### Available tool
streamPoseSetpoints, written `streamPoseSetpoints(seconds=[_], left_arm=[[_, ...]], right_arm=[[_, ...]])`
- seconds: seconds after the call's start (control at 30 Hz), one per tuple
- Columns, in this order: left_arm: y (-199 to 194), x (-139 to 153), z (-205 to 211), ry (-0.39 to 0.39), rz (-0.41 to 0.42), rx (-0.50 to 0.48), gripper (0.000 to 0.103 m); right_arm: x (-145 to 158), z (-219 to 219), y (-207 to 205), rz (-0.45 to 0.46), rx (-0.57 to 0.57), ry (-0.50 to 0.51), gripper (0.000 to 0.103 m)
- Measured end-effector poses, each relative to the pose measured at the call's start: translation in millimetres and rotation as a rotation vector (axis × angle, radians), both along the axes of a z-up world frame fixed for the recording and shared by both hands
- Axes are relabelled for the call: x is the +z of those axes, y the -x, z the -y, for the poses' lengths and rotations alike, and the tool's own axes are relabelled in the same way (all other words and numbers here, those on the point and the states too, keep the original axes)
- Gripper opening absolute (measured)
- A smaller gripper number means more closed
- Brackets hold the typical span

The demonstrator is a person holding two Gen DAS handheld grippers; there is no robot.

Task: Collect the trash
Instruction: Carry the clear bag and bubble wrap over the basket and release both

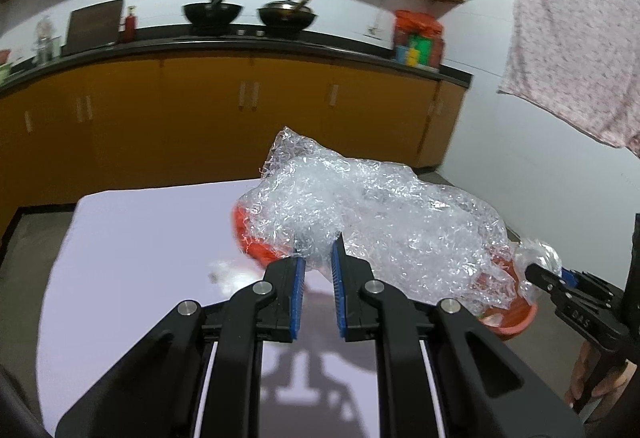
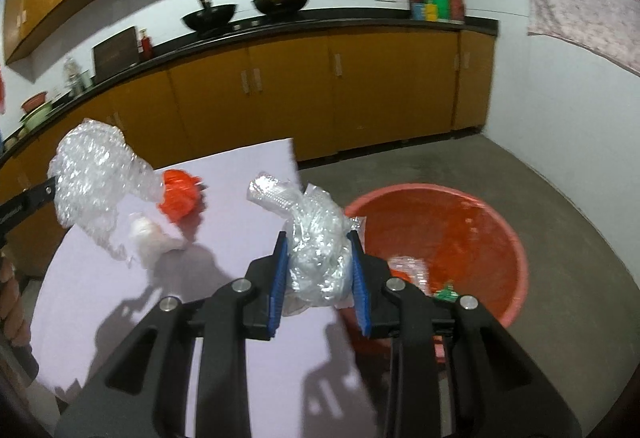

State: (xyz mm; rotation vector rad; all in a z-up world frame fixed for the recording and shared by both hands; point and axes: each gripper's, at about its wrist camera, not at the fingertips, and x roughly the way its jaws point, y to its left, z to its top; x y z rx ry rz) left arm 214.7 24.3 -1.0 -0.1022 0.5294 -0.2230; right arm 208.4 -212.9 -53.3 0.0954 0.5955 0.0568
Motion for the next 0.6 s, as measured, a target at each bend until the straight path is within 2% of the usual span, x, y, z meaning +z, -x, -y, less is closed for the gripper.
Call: streamPoseSetpoints(seconds=[0.27,0.6], left_arm=[[-12,-8,60,0.001,-0.013,-0.111,0.013],[-31,-31,126,-0.037,-0.052,-0.216,0.013]], right_arm=[[-2,54,-2,-0.005,-0.12,-0.013,0.029],[-12,102,-21,-0.026,-0.222,-0.055,0.029]])
